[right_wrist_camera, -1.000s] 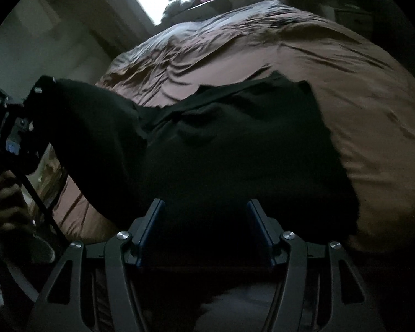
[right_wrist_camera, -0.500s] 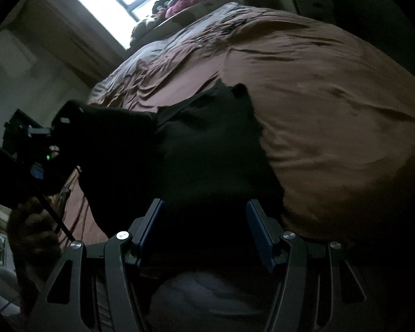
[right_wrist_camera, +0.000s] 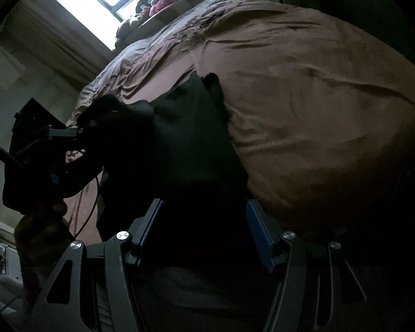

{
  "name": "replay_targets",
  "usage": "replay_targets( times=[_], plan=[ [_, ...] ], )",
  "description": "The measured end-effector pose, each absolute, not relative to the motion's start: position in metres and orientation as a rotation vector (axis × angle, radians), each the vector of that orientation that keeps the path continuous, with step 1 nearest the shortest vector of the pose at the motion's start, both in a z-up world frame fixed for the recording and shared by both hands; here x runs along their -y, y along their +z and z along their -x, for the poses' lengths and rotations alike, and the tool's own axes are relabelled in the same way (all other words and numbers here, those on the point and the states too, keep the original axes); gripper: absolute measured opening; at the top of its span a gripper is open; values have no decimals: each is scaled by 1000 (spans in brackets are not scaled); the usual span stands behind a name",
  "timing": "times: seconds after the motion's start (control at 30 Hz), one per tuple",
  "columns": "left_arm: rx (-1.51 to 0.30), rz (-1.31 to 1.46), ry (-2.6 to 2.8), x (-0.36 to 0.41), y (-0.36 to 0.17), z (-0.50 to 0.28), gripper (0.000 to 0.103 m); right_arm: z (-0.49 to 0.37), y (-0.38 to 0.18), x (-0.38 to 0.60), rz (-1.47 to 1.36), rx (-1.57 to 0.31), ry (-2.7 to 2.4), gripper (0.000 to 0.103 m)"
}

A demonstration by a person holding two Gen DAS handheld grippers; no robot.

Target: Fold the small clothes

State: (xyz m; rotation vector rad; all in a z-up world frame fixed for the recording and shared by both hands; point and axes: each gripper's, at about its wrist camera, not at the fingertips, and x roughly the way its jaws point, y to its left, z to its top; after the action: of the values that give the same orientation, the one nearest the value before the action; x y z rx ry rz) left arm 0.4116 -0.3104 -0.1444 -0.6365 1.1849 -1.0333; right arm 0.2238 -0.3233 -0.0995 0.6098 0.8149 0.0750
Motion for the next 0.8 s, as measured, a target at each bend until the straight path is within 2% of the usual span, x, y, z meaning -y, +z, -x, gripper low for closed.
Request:
replay_targets(
  times=[0.07,0.13,0.17,0.37,0.53,0.7,0.73,0.77,0.8],
  plan=[
    [-1209,653,-1050,311,-148,-412,64,-225,-101,323,-612,-827,74,59],
    [-1204,644,-1047,306,-147,-410,80,-229,-101,322,-614,-834,81,59],
    [-1193,643,-1037,300,-146,-410,84,-230,-102,320,-611,-836,86,59],
    [-1181,675,-936,258,-151,-417,91,-250,-103,303,-577,-859,124,59],
    [-1179,695,-853,231,-159,-430,91,-269,-107,299,-575,-864,135,59],
    [-1174,694,-793,210,-167,-440,91,-286,-120,312,-688,-849,153,58],
    [-1174,696,-787,209,-168,-443,91,-288,-122,313,-694,-842,151,53],
    [-1175,697,-781,207,-170,-445,91,-291,-124,316,-697,-834,152,36],
    [-1177,694,-771,206,-172,-447,91,-293,-126,318,-698,-836,149,14]
  ],
)
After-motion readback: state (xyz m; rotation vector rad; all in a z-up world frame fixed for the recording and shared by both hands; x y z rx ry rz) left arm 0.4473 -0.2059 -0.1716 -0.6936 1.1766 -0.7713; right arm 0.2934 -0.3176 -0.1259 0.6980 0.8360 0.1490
